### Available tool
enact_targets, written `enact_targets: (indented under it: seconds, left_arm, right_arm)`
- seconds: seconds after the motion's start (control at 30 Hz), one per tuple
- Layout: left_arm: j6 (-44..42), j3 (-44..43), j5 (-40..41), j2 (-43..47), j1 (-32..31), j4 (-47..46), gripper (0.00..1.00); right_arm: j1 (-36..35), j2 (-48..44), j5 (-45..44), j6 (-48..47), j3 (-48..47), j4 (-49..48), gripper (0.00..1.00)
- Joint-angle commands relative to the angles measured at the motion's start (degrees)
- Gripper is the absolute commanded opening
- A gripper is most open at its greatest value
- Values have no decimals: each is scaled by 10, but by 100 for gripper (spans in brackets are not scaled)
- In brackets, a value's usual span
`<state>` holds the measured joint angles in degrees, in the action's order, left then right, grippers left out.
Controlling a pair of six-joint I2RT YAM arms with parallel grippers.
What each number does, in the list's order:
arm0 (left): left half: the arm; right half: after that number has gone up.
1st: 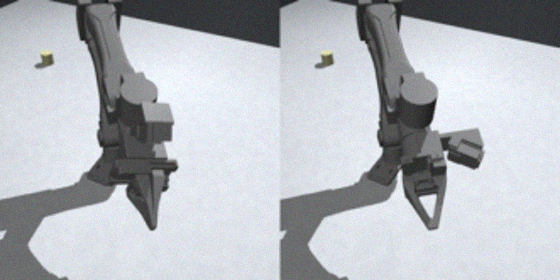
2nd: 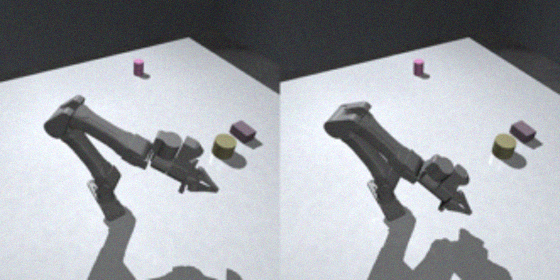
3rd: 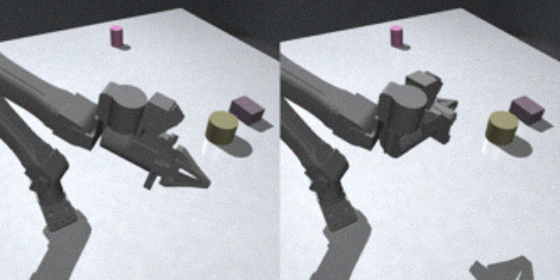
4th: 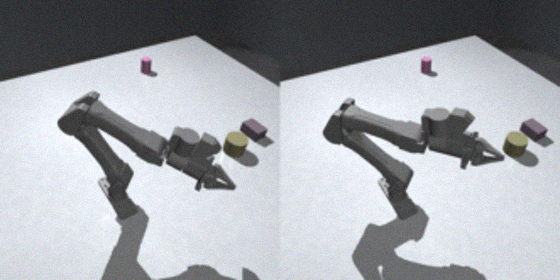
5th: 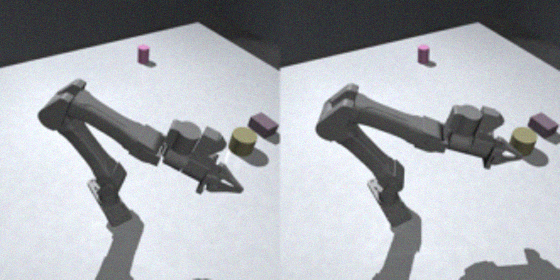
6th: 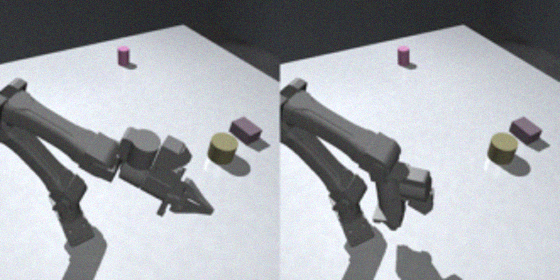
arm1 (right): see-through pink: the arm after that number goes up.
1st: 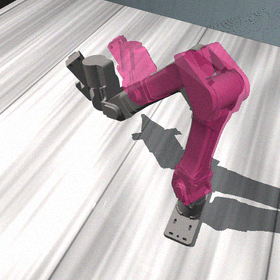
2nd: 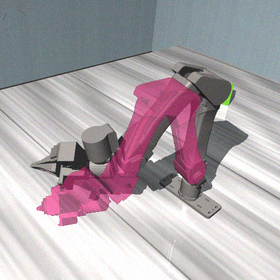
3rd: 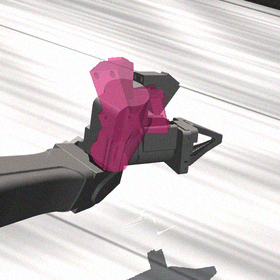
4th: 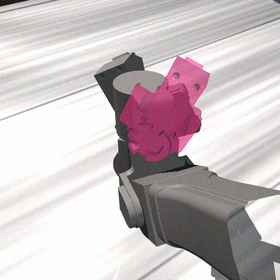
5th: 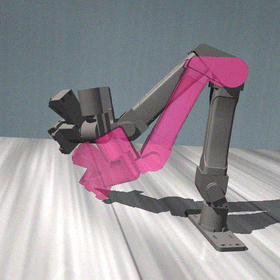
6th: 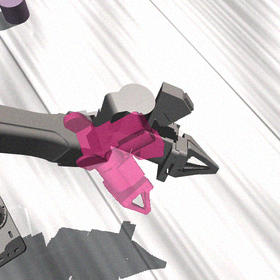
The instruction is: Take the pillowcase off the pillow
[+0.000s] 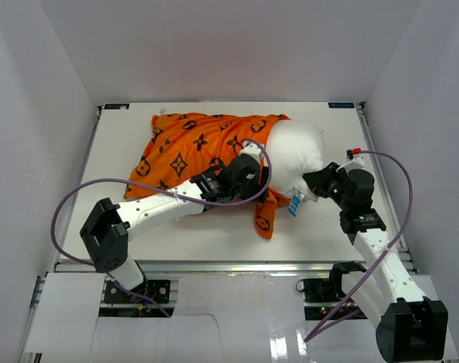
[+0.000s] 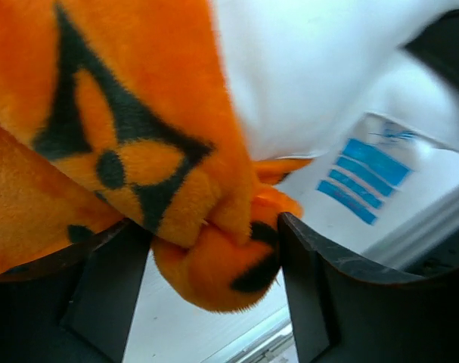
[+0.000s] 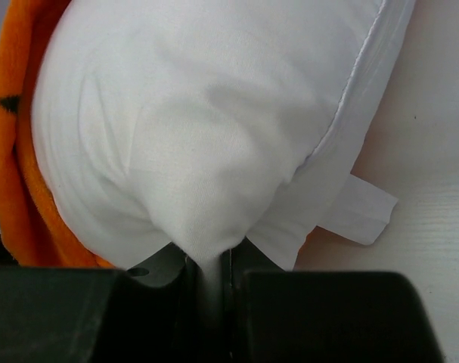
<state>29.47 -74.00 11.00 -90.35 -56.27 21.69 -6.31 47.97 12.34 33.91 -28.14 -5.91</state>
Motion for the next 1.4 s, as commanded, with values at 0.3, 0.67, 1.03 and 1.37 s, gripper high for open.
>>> enact_targets:
  seconds: [0.3,0.67,1.03,1.37]
  left_arm:
    - [66,-28,336,-26,13,204,0]
    - [82,51,396,88,81,252,0]
    - [126,87,416,92,163,283,0]
    - [-90,23,38,173,163,29,82]
  right_arm:
    - [55,23,19,-20,-113,13,8]
    - [167,66,104,-25,-238,51,8]
    - [173,101,139,-49,-325,84,8]
    - [136,98,375,-143,-119,-80,8]
